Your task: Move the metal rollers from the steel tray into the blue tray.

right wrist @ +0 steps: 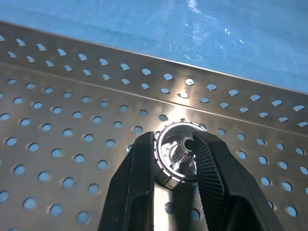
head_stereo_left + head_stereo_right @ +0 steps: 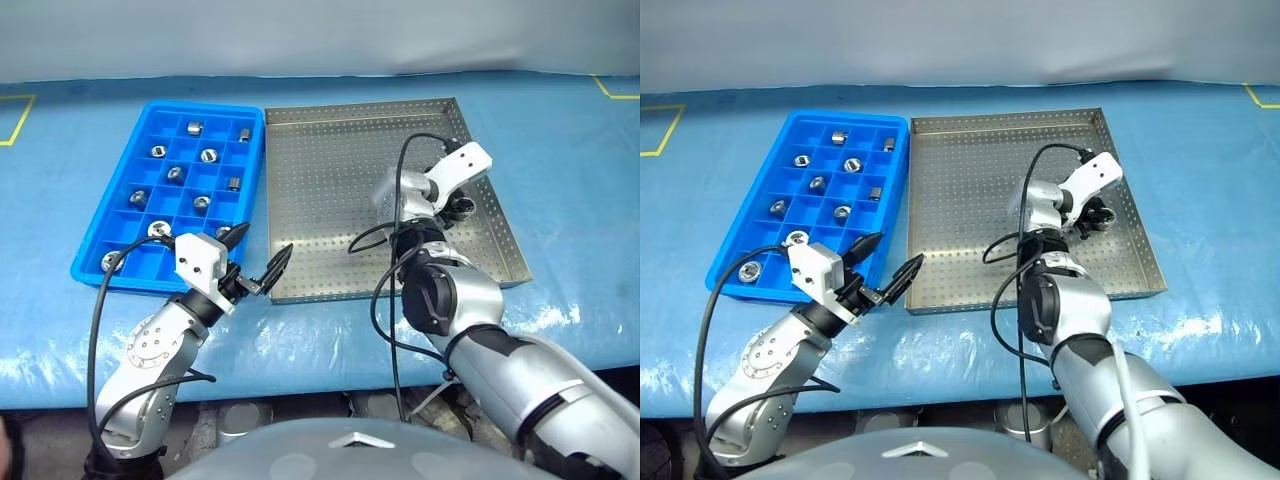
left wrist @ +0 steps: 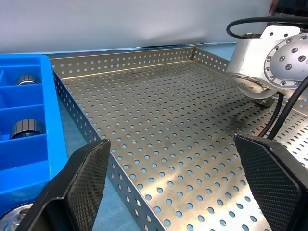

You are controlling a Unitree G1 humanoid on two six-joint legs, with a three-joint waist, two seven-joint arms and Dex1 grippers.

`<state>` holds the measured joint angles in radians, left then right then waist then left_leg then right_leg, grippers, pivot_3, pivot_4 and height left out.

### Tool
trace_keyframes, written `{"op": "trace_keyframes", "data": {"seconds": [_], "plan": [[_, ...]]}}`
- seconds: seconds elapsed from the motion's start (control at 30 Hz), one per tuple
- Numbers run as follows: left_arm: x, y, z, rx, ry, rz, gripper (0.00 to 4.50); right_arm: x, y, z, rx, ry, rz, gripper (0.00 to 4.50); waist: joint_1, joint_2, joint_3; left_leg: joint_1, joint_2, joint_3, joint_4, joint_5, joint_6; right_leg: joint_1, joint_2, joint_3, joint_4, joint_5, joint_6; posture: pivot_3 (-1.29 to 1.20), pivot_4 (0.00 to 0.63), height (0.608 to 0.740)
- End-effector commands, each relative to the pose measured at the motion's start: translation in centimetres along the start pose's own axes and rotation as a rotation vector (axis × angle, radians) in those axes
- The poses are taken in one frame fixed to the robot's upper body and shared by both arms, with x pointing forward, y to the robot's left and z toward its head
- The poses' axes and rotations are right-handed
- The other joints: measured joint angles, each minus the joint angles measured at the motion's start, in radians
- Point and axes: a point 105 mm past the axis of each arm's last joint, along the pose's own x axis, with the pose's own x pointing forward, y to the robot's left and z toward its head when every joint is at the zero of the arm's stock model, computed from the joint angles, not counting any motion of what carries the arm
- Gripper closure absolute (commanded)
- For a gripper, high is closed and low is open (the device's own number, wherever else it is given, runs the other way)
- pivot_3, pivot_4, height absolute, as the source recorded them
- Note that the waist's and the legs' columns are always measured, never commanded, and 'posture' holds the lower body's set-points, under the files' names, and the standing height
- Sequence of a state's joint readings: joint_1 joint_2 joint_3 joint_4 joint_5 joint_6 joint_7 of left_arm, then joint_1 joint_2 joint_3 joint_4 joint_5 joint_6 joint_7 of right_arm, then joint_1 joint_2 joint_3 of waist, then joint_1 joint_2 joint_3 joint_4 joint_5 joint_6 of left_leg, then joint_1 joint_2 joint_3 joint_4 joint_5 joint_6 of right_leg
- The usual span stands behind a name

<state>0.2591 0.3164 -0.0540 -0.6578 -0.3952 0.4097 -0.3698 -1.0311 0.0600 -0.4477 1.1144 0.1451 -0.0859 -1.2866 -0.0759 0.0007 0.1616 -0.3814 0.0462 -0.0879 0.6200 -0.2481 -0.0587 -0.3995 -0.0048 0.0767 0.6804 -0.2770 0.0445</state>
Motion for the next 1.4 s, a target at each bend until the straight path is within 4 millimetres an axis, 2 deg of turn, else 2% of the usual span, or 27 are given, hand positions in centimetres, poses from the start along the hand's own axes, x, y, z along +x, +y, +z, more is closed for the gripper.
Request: {"op": "trace_keyframes", "data": {"seconds": [0.03, 0.2, 0.33, 0.5, 0.77, 1.1, 1.2, 1.4], "plan": [[0.1, -0.4, 1.1, 0.021, -0.044, -0.011, 0.0, -1.8, 1.3, 1.2, 0.028, -0.056, 0.085, 3.67, 0.0, 0.0, 0.0, 0.0, 0.0, 0.0, 0.0, 0.0, 0.0, 0.0, 0.0, 0.0, 0.0, 0.0, 0.0, 0.04, 0.15, 0.74], [0.2, -0.5, 1.0, 0.017, -0.042, -0.02, 0.0, -3.6, 2.2, 1.8, 0.031, -0.08, 0.177, 3.67, 0.005, 0.001, 0.0, 0.0, 0.0, 0.0, 0.0, 0.0, 0.0, 0.0, -0.001, 0.0, 0.0, 0.0, 0.0, 0.02, 0.15, 0.74], [0.2, -0.4, 1.0, 0.016, -0.044, -0.015, 0.0, -6.9, 4.2, 2.7, -0.01, -0.146, 0.391, 3.67, 0.003, 0.001, 0.0, 0.0, -0.001, 0.0, 0.0, 0.0, 0.0, 0.0, -0.001, 0.0, 0.0, 0.0, 0.0, 0.02, 0.15, 0.74], [0.0, -0.1, 1.0, 0.008, -0.047, 0.014, 0.0, -10.7, 6.1, 2.8, -0.087, -0.19, 0.67, 3.67, -0.001, 0.001, 0.0, 0.0, 0.0, 0.0, 0.0, 0.0, 0.0, 0.0, 0.0, -0.001, 0.0, 0.0, 0.0, 0.04, 0.15, 0.74], [-0.4, 0.0, 0.9, 0.004, -0.049, 0.042, 0.0, -16.1, 7.1, 2.3, -0.158, -0.233, 1.05, 3.67, 0.011, 0.001, 0.0, 0.0, 0.0, 0.0, 0.0, 0.0, 0.0, 0.0, -0.001, -0.001, 0.0, 0.0, 0.0, 0.06, 0.15, 0.74], [-0.5, 0.0, 0.9, 0.0, -0.05, 0.055, 0.0, -21.8, 6.1, 0.6, -0.314, -0.234, 1.504, 3.67, 0.016, 0.001, 0.001, -0.001, 0.0, -0.001, 0.0, 0.0, 0.0, -0.001, 0.0, -0.002, -0.001, 0.0, 0.0, 0.07, 0.15, 0.74], [-0.6, -0.1, 0.8, -0.002, -0.048, 0.055, 0.0, -23.7, 5.2, -0.2, -0.389, -0.214, 1.681, 3.67, 0.017, 0.001, 0.001, -0.001, 0.0, -0.001, 0.0, 0.0, 0.0, -0.001, -0.001, -0.002, -0.001, 0.0, 0.0, 0.07, 0.15, 0.74], [-0.9, 0.1, 0.9, 0.005, -0.047, 0.07, 0.0, -26.1, 3.2, -1.5, -0.484, -0.178, 1.932, 3.67, 0.021, 0.001, 0.001, -0.001, 0.0, -0.002, 0.0, 0.0, 0.0, 0.0, 0.0, -0.003, -0.001, 0.0, 0.0, 0.09, 0.15, 0.74]]}}
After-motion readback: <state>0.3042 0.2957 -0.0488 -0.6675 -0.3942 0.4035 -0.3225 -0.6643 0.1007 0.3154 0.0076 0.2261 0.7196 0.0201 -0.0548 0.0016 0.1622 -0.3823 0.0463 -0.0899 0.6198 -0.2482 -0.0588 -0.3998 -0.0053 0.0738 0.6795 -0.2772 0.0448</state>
